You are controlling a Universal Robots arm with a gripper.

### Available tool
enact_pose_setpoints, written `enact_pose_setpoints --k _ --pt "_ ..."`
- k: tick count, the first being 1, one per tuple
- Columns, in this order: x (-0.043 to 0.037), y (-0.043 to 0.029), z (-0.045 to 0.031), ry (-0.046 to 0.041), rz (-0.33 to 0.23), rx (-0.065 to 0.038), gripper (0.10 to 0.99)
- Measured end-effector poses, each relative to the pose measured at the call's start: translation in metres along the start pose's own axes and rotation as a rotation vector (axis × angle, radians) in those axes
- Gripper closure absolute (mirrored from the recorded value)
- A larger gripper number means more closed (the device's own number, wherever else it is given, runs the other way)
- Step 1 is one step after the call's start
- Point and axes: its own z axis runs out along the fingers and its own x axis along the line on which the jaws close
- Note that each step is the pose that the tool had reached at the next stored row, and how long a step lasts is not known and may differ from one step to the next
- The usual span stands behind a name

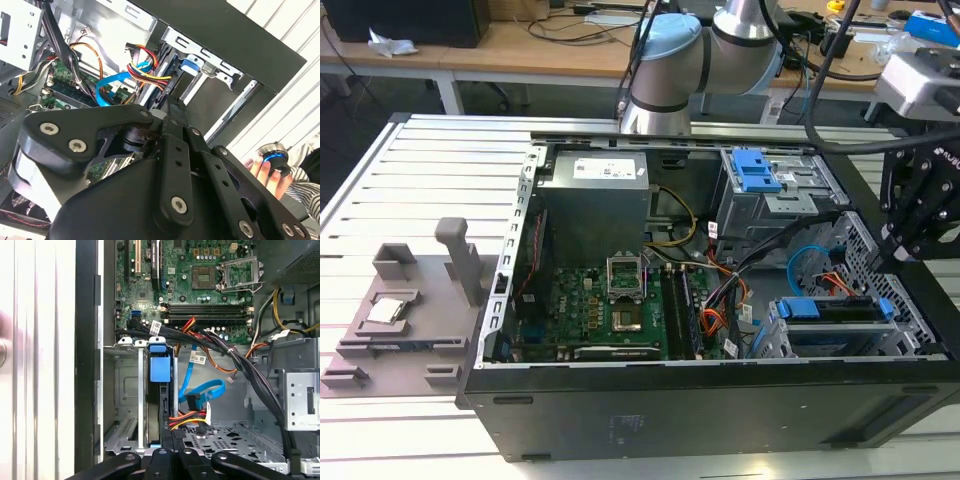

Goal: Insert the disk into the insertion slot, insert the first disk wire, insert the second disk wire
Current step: 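Insert the first disk wire, then insert the second disk wire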

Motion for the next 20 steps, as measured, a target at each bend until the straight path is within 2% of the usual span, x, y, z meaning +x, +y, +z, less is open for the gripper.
enact_pose_setpoints --k 12,13,14,15,17,20 --pt "0.0000 0.0000 -0.0003 -0.0001 0.000 0.000 0.980" --pt "0.0000 0.0000 -0.0003 0.0000 0.000 0.000 0.918" --pt "0.0000 0.0000 -0.0004 0.0000 0.000 0.000 0.918" --pt "0.0000 0.0000 -0.0003 0.0000 0.000 0.000 0.847" --pt "-0.0002 0.0002 -0.0004 0.0001 -0.001 0.000 0.847" --pt "-0.0034 0.0051 0.0015 0.0006 -0.021 0.001 0.847"
